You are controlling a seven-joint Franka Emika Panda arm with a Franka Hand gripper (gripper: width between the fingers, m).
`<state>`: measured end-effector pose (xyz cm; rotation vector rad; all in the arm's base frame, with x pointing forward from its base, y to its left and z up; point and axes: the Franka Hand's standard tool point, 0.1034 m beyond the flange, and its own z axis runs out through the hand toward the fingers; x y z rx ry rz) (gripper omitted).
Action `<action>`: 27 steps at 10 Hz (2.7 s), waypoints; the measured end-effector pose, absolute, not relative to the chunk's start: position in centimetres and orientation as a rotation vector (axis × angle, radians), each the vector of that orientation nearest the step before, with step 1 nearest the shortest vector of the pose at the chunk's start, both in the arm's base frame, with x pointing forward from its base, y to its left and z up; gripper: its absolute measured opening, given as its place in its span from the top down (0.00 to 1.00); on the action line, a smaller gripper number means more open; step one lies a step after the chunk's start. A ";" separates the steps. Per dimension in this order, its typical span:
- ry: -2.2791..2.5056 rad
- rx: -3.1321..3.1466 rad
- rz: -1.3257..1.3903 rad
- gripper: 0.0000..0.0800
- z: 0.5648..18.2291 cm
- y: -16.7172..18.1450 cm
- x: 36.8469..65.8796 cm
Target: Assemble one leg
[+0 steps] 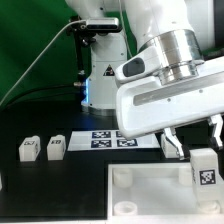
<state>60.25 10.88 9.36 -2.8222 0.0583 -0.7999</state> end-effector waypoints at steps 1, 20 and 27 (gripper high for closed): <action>0.064 -2.828 -0.801 0.63 8.9 11.0 60.6; 0.155 -2.824 -0.387 0.19 10.1 14.0 60.6; 0.068 -2.817 0.106 0.19 9.5 12.3 60.4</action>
Offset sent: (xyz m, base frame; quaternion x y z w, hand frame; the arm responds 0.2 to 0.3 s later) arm -0.0049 0.0049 -0.0056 0.0011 0.0440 -0.0008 0.9990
